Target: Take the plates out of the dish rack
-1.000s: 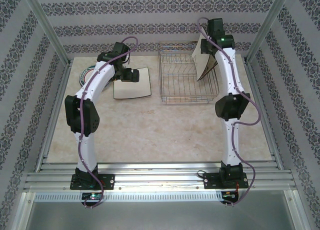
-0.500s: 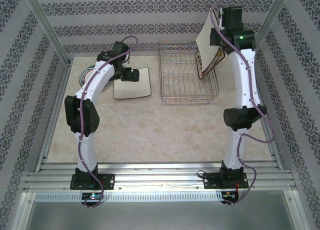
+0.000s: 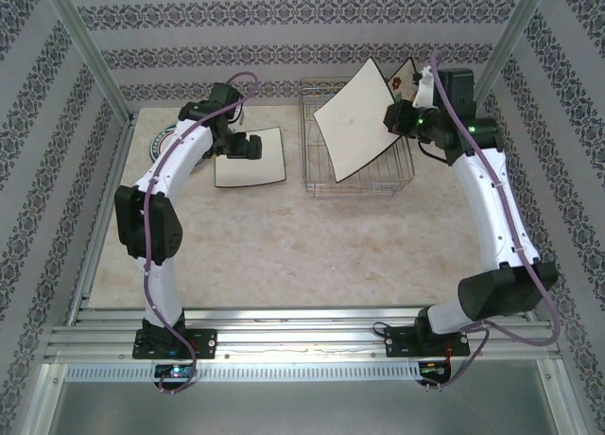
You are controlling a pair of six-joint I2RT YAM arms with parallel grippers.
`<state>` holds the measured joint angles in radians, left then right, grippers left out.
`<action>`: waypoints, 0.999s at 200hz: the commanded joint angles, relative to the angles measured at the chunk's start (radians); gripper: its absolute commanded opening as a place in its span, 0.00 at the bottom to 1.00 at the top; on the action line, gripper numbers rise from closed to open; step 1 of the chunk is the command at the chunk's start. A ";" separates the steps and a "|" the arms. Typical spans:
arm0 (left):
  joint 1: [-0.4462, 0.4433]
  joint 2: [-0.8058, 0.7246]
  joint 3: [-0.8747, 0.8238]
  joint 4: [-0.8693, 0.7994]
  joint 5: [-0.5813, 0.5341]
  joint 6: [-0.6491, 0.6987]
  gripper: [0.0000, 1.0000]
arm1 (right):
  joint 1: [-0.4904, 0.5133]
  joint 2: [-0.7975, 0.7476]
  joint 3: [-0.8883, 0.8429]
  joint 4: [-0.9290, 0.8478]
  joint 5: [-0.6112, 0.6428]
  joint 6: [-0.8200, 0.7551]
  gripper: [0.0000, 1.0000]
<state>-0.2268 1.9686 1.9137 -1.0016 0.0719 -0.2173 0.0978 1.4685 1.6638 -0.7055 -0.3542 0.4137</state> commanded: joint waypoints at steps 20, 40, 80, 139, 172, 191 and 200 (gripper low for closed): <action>0.007 -0.078 -0.067 0.055 0.014 -0.014 0.99 | -0.049 -0.109 -0.213 0.490 -0.243 0.204 0.00; 0.002 -0.086 -0.084 0.071 0.018 -0.016 0.99 | -0.068 -0.118 -0.315 0.636 -0.326 0.278 0.00; -0.027 -0.059 -0.048 0.067 0.019 -0.013 0.99 | -0.088 -0.102 -0.486 0.988 -0.473 0.473 0.00; -0.051 -0.040 -0.033 0.095 0.034 0.000 0.99 | -0.118 -0.066 -0.663 1.316 -0.544 0.664 0.00; -0.051 -0.041 -0.009 0.097 0.066 0.024 0.99 | -0.115 0.011 -0.725 1.447 -0.548 0.754 0.00; -0.049 -0.039 0.014 0.099 0.113 0.038 0.99 | -0.115 0.060 -0.733 1.516 -0.546 0.798 0.00; -0.048 -0.040 0.021 0.104 0.137 0.047 0.99 | -0.115 0.071 -0.734 1.523 -0.543 0.804 0.00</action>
<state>-0.2741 1.9198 1.8896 -0.9291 0.1371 -0.2085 -0.0113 1.5307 0.9203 0.5381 -0.8562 1.1221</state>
